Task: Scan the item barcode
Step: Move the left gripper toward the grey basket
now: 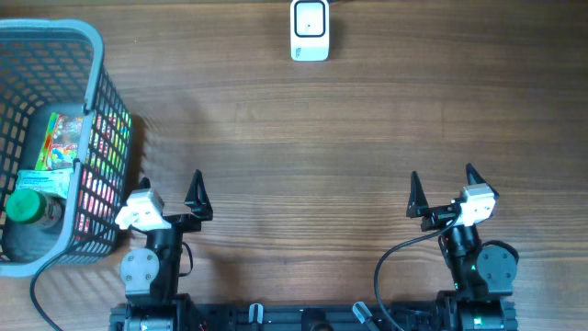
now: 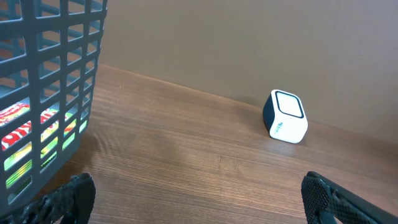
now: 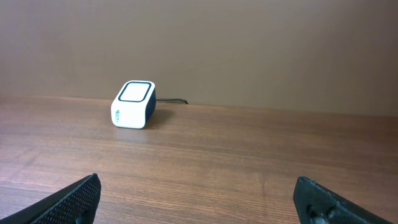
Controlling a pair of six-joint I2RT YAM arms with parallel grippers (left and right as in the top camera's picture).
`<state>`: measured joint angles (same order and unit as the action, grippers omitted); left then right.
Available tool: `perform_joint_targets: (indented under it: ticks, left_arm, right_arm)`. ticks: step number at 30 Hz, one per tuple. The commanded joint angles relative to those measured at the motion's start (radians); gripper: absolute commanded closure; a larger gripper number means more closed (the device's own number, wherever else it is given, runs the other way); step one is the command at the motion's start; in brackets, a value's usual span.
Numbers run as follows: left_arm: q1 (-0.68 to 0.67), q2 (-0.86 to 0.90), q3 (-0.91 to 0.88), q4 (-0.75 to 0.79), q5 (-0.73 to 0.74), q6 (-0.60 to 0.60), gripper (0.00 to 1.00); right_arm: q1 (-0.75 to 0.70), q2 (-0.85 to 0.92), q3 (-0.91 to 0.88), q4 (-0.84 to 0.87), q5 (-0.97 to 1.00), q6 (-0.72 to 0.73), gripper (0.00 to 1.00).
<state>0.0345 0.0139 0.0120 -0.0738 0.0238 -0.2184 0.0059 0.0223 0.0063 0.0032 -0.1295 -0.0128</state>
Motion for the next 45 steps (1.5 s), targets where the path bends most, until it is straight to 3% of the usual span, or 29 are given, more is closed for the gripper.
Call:
perform_joint_targets:
  ticks: [1,36,40,45]
  left_arm:
    - [-0.006,-0.008,-0.006,-0.002,0.008,0.020,0.00]
    - [-0.006,-0.007,-0.005,0.003,0.042,0.028,0.00]
    - [-0.006,-0.007,0.042,-0.003,0.153,0.034,0.00]
    - [-0.006,0.055,0.214,-0.072,0.178,0.056,0.00]
  right_arm:
    - [0.004,-0.002,-0.001,0.003,0.010,-0.004,0.00]
    - [0.004,-0.002,-0.001,0.003,0.010,-0.004,0.00]
    - [0.004,-0.002,-0.001,0.003,0.010,-0.004,0.00]
    - [0.004,-0.002,-0.001,0.003,0.010,-0.004,0.00]
